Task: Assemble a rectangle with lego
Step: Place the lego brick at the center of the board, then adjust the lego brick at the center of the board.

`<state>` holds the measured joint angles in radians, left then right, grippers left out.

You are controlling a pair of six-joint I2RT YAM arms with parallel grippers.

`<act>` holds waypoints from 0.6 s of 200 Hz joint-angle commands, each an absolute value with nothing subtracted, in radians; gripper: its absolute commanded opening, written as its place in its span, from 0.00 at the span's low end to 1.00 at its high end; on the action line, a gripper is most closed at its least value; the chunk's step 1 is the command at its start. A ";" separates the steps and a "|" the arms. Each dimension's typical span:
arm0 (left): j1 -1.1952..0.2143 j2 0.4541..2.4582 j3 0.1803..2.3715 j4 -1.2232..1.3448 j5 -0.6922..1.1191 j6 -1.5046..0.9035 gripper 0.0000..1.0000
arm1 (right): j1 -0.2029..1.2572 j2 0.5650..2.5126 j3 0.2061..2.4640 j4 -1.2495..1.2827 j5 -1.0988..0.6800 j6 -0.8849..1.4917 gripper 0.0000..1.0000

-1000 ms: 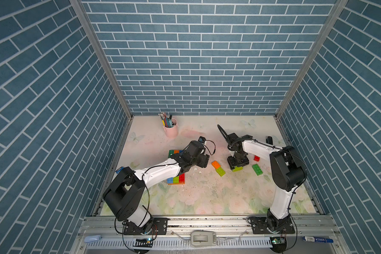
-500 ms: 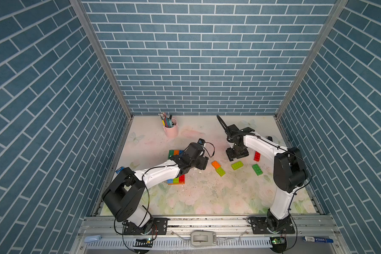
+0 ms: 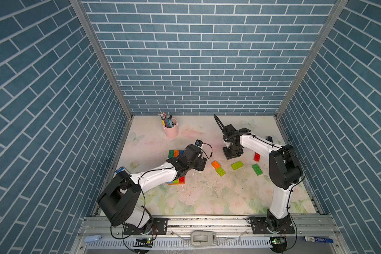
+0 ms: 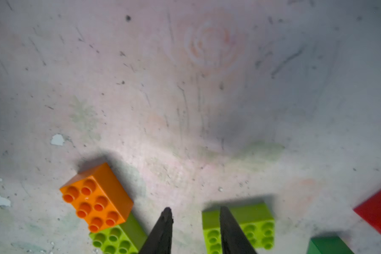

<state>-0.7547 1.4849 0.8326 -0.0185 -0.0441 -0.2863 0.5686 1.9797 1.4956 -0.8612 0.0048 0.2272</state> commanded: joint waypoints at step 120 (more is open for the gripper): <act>-0.750 1.442 0.787 -0.009 -0.066 -0.301 0.72 | 0.636 2.094 1.545 -0.880 -0.077 0.193 0.34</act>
<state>-0.7547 1.4651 0.8028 -0.0166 -0.0555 -0.2993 0.6258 2.0686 1.5230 -0.8520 -0.0650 0.2199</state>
